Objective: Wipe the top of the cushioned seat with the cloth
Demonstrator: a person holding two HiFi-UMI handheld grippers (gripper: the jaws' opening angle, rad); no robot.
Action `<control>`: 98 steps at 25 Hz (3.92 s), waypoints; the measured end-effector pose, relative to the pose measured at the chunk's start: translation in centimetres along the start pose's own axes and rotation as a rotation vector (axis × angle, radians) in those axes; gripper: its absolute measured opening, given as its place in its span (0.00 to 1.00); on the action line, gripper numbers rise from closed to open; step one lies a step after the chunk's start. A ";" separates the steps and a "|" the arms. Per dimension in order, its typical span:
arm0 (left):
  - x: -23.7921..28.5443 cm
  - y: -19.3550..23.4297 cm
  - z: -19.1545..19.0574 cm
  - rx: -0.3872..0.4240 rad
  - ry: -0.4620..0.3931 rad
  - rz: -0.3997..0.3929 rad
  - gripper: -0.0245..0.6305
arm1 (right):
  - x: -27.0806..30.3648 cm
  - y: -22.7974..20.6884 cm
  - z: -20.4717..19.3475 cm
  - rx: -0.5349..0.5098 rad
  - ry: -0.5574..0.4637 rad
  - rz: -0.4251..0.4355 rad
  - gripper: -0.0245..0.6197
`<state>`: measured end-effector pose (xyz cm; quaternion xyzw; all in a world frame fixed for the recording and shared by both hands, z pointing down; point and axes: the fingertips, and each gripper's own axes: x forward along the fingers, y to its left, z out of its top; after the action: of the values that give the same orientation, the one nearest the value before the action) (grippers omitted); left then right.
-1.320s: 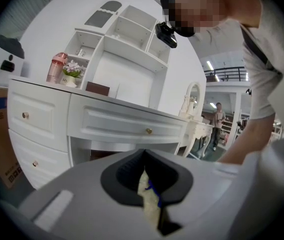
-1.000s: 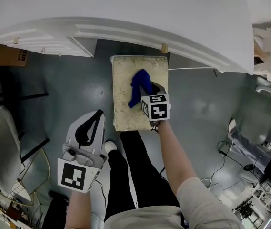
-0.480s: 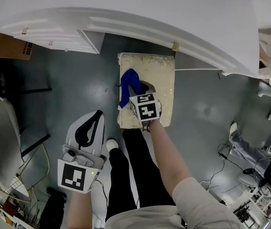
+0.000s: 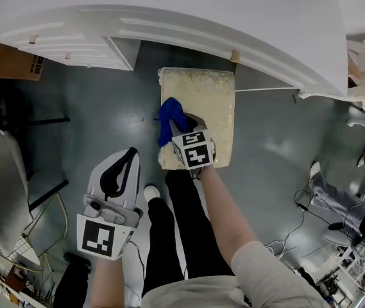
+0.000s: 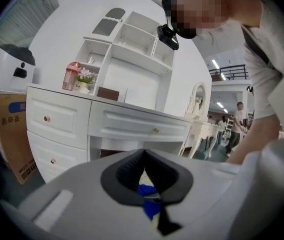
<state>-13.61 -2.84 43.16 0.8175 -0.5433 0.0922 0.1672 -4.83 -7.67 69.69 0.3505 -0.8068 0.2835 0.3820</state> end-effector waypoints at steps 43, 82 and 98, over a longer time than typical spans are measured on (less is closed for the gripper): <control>3.6 -6.3 0.4 0.040 0.015 -0.134 0.02 | -9.1 -15.2 -10.0 0.286 -0.026 -0.245 0.23; -0.4 -6.0 -0.8 0.030 0.001 -0.136 0.02 | -10.9 -7.8 -14.9 0.192 -0.018 -0.245 0.22; -4.0 -3.8 -1.3 0.024 -0.006 -0.080 0.02 | -6.8 1.5 -11.7 0.105 -0.036 -0.148 0.22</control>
<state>-11.69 2.38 42.35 0.8409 -0.5094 0.0895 0.1594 1.98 4.04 70.27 0.4336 -0.7696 0.2899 0.3684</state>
